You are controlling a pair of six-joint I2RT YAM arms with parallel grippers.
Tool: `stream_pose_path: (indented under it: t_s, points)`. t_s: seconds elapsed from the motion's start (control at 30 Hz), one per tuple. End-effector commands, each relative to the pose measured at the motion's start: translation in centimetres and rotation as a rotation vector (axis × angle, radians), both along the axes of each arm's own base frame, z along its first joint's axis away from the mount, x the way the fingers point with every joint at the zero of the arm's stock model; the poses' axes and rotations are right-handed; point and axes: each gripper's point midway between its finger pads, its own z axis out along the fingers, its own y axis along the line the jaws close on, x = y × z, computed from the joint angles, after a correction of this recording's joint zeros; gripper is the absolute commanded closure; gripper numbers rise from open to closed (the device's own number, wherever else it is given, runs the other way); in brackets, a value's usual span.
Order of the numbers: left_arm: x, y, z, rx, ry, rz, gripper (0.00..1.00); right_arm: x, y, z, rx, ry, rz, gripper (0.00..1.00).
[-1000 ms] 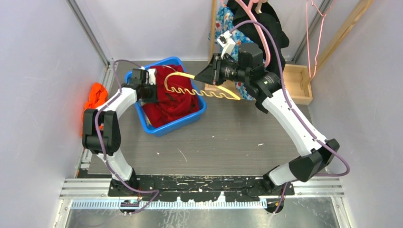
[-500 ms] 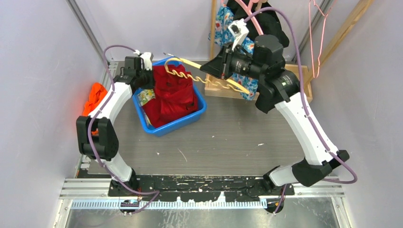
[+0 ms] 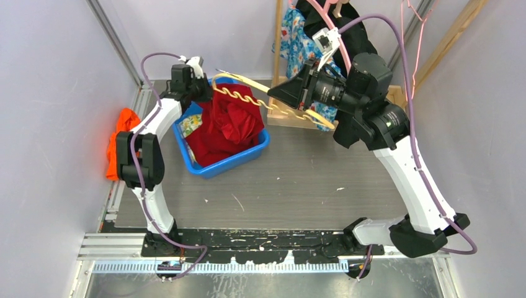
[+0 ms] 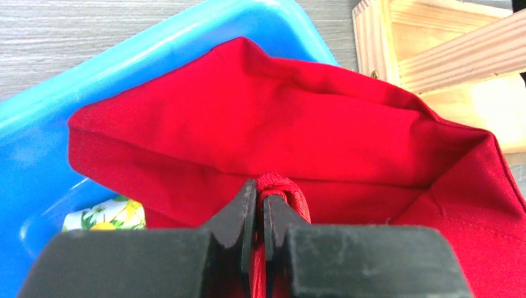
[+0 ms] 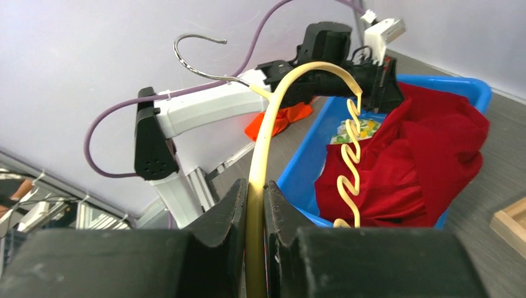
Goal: Remove the skirt from the hanger
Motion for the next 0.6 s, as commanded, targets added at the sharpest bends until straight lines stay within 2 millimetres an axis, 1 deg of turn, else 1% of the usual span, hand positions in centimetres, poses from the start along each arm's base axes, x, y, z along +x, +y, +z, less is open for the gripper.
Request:
stream_pose_path:
  t_s: [0.0, 0.03, 0.17, 0.27, 0.33, 0.43, 0.47, 0.57]
  points:
    - [-1.0, -1.2, 1.9, -0.062, -0.077, -0.019, 0.95, 0.7, -2.6, 5.2, 0.076, -0.23, -0.155, 1.0]
    - [-2.1, -1.1, 0.6, -0.062, -0.049, -0.023, 0.95, 1.3, -3.0, 5.2, 0.061, -0.249, -0.2, 1.0]
    - [-5.9, -1.3, -2.6, -0.058, 0.038, -0.07, 0.95, 2.8, -4.3, 6.3, -0.013, -0.337, -0.292, 1.0]
    - [-8.2, -1.1, -5.0, -0.039, 0.117, -0.091, 0.97, 3.4, -6.4, 7.6, -0.046, -0.395, -0.406, 1.0]
    - [-9.6, -0.8, -6.2, -0.023, 0.17, -0.096, 0.98, 3.5, -8.0, 8.0, -0.061, -0.423, -0.487, 1.0]
    - [-11.1, -0.5, -7.0, 0.0, 0.206, -0.108, 0.98, 3.5, -10.2, 8.3, -0.083, -0.438, -0.592, 1.0]
    - [-11.5, -0.4, -6.8, 0.005, 0.203, -0.112, 0.98, 3.3, -10.9, 8.3, -0.086, -0.44, -0.622, 1.0]
    - [-12.2, -0.1, -7.1, 0.022, 0.216, -0.115, 0.98, 2.8, -12.7, 8.3, -0.093, -0.437, -0.69, 1.0]
